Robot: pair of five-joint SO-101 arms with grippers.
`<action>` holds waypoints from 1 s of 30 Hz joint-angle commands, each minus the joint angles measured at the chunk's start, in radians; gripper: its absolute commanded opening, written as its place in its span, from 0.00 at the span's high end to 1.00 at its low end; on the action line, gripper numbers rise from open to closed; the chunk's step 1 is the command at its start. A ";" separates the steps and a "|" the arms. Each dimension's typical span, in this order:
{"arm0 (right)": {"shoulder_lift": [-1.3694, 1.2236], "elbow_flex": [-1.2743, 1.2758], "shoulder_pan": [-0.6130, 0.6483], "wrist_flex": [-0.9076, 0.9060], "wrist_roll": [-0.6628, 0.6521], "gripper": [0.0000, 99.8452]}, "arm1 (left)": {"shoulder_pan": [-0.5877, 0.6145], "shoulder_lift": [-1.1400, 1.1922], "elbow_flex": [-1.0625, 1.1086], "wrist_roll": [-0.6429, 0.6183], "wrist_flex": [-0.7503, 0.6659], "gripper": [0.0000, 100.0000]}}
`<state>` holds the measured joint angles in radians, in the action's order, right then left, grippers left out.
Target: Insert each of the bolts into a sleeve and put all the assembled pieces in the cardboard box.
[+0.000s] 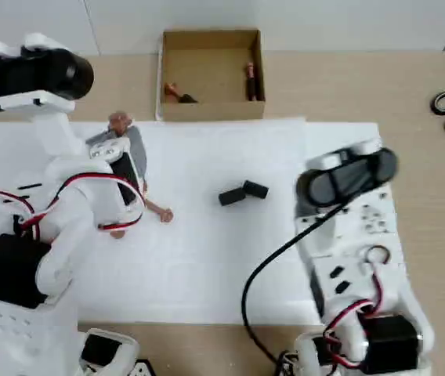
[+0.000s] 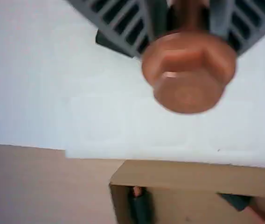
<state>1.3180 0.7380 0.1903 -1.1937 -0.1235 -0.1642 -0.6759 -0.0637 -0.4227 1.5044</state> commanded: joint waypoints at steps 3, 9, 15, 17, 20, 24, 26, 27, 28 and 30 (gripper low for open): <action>0.012 0.034 0.170 0.028 -0.002 0.99 | -0.018 -0.026 0.035 -0.008 -0.041 0.99; 0.012 0.055 0.259 0.054 0.009 0.99 | -0.018 -0.028 0.073 -0.008 -0.043 0.99; 0.013 0.055 0.266 0.130 0.173 0.99 | -0.026 -0.028 0.073 -0.008 -0.058 0.99; 0.025 0.057 0.266 0.136 0.178 0.99 | -0.049 -0.029 0.073 -0.008 -0.052 0.99; 0.105 0.075 0.282 0.136 0.178 0.99 | -0.089 -0.029 0.073 -0.009 -0.051 0.99; 0.306 0.175 0.318 0.136 0.176 0.99 | -0.127 -0.029 0.073 -0.009 -0.051 0.99; 0.397 0.262 0.317 0.143 0.176 0.99 | -0.144 -0.029 0.073 -0.009 -0.057 0.99; 0.437 0.316 0.317 0.157 0.176 0.99 | -0.152 -0.029 0.073 -0.009 -0.060 0.99; 0.472 0.370 0.317 0.180 0.176 0.99 | -0.160 -0.026 0.074 -0.009 -0.071 0.99; 0.504 0.450 0.317 0.231 0.176 0.99 | -0.173 -0.023 0.093 -0.005 -0.103 0.99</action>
<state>1.7706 1.1017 0.5033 -1.0311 0.0437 -0.3207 -0.6820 0.0176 -0.4227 1.4553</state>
